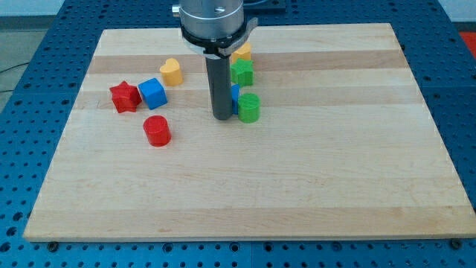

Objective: Push the yellow heart into the blue cube

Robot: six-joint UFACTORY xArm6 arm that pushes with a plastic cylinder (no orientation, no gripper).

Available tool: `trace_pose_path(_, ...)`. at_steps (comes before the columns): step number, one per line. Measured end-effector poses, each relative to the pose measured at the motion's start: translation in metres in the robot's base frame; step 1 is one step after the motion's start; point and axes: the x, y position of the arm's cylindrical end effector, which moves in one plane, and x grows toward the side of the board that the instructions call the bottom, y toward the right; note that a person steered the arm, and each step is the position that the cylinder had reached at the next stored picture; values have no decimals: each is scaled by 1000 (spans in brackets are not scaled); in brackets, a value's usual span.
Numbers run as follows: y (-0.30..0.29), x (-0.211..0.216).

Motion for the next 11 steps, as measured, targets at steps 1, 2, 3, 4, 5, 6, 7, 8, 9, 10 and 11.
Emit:
trace_pose_path(1, 13, -21)
trace_pose_path(2, 13, -26)
trace_pose_path(3, -23, 1)
trace_pose_path(4, -65, 10)
trace_pose_path(5, -67, -29)
trace_pose_path(6, -69, -70)
trace_pose_path(7, -61, -91)
trace_pose_path(8, -95, -110)
trace_pose_path(9, -117, -117)
trace_pose_path(10, -125, -118)
trace_pose_path(11, -151, -127)
